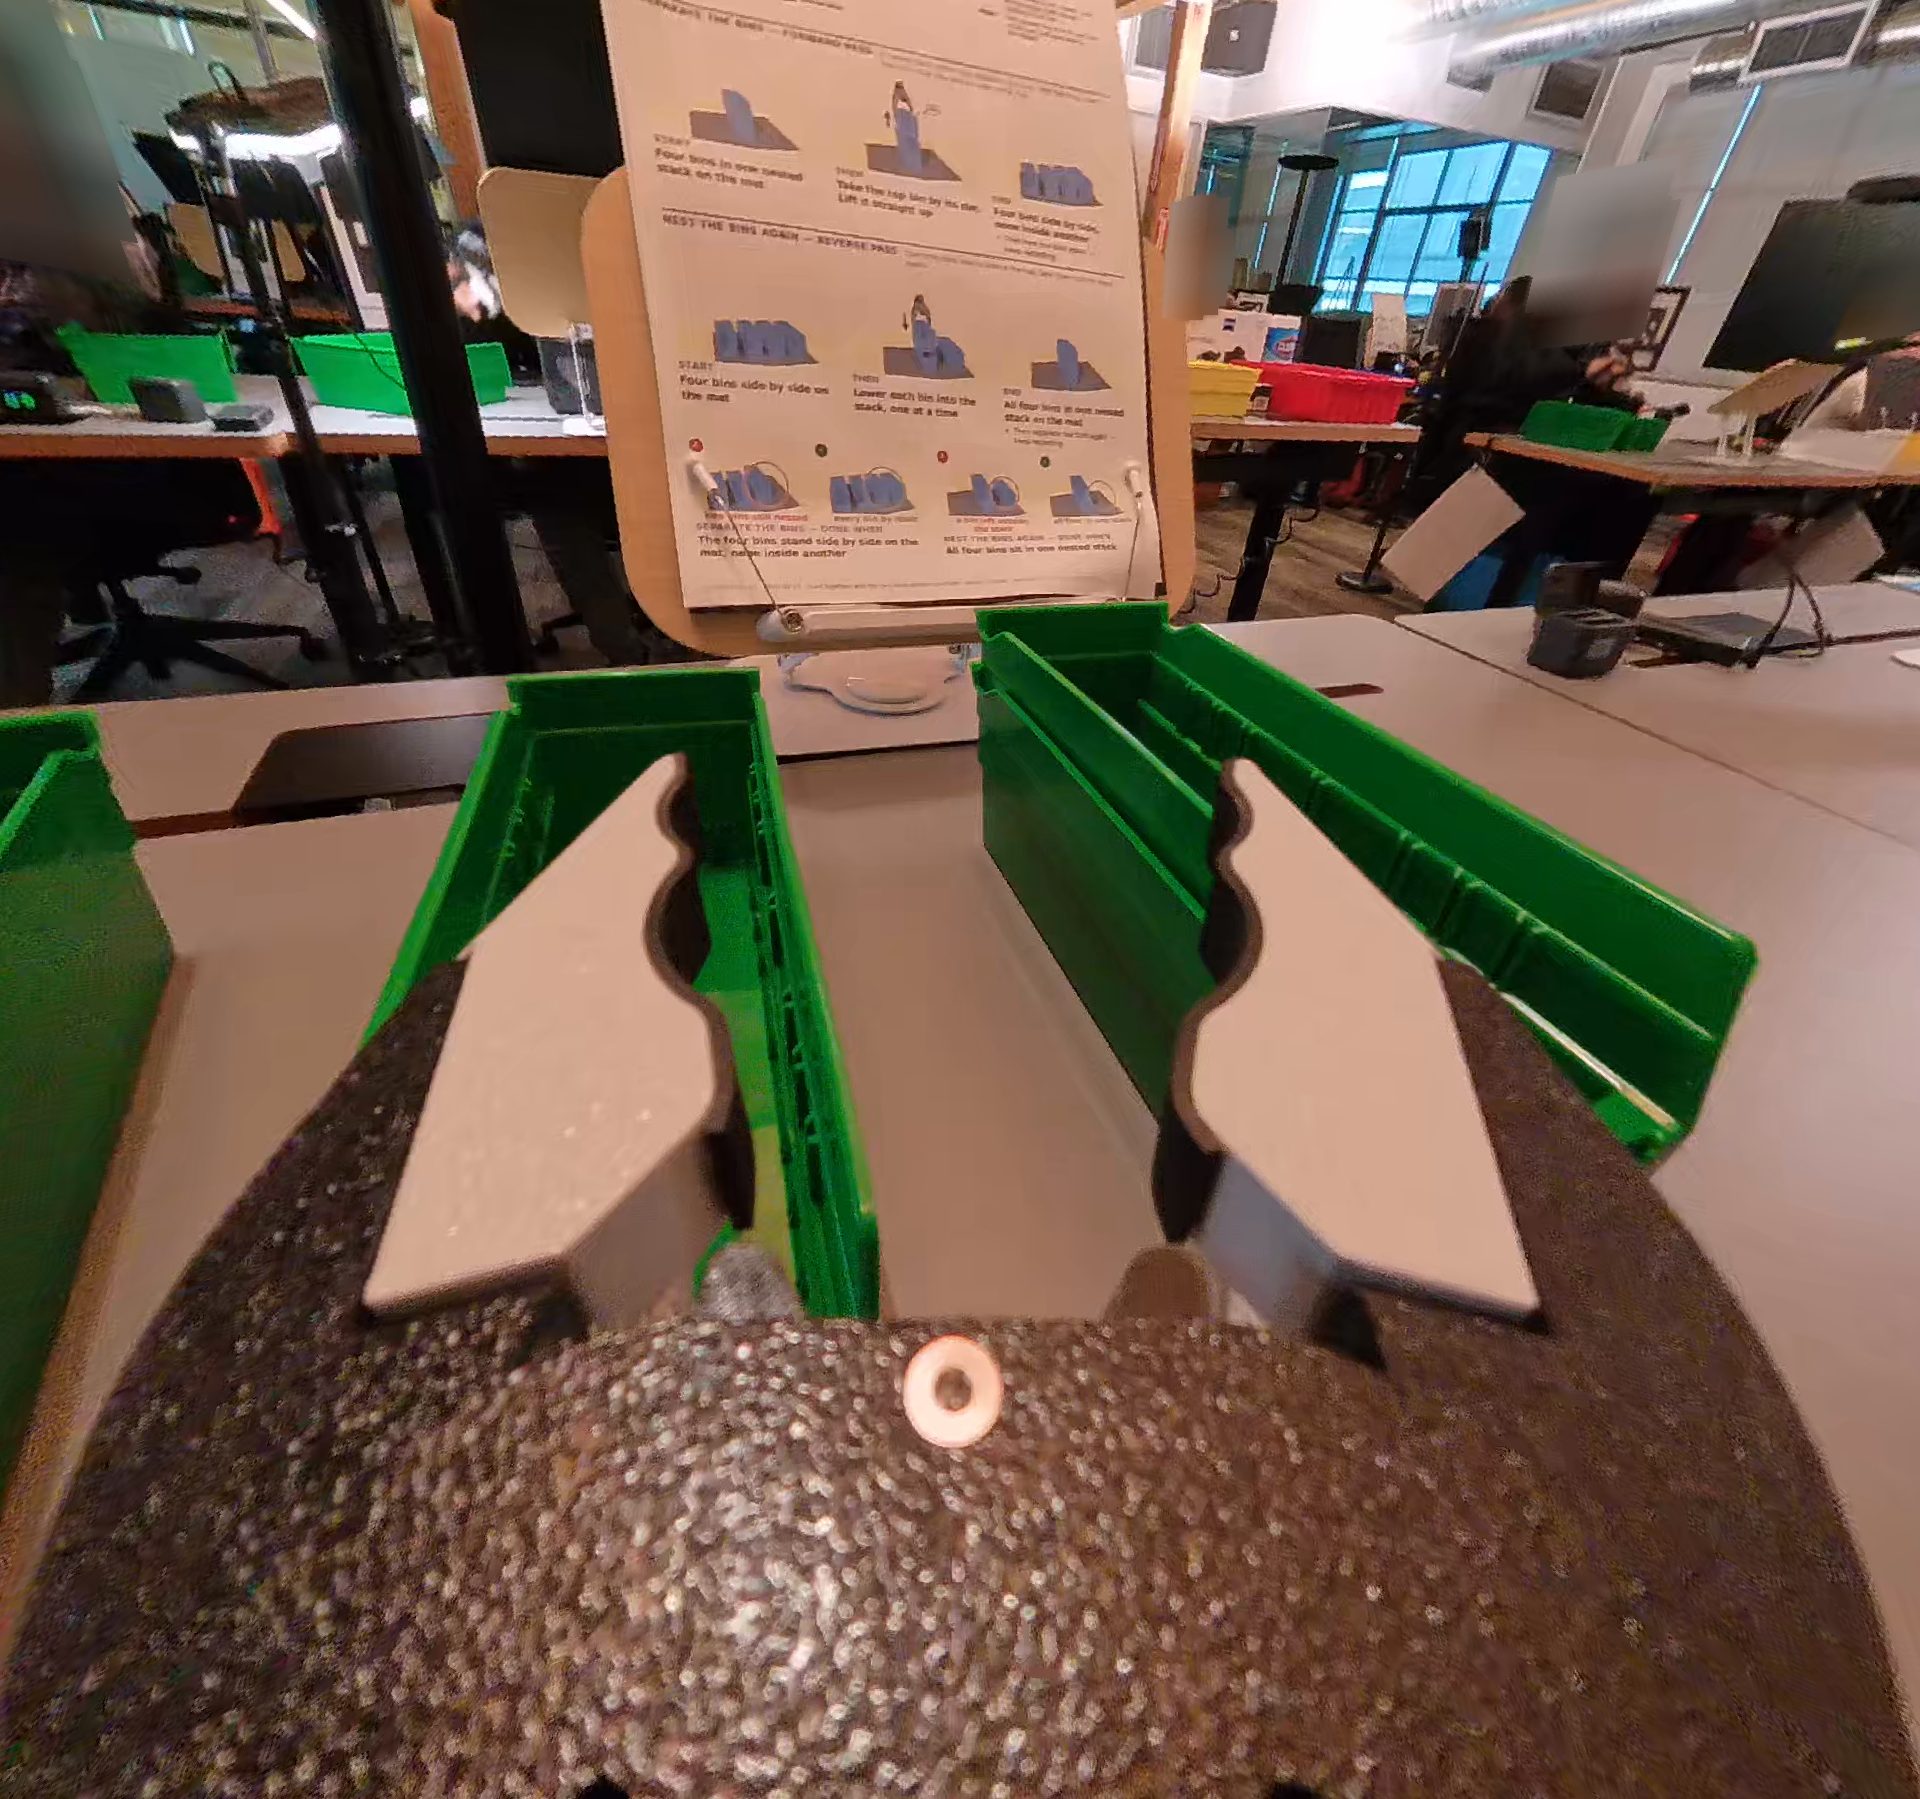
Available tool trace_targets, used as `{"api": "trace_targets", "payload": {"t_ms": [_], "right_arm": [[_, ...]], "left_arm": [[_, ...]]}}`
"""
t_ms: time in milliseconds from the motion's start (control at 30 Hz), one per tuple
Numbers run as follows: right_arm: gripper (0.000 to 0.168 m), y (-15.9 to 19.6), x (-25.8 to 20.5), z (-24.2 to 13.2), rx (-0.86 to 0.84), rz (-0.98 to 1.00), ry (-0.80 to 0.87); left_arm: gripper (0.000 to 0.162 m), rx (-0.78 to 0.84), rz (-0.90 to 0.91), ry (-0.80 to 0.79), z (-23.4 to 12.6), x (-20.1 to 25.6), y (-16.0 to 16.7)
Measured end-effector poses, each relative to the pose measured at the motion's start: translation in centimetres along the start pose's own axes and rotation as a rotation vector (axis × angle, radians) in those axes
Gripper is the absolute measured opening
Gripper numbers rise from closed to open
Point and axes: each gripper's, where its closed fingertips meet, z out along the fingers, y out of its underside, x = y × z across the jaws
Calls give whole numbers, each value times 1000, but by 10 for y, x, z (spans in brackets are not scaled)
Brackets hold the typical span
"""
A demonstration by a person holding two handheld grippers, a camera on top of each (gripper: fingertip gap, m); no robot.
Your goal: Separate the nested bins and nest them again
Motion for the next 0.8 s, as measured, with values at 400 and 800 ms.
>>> {"api": "trace_targets", "payload": {"t_ms": [400, 800], "right_arm": [[145, -84, -70, 81, -103, 14, -39], [133, -79, -121, 172, -539, -80, -42]], "left_arm": [[107, -59, 98, -29, 0, -9, 8], [107, -51, 156, -31, 9, 3, -10]]}}
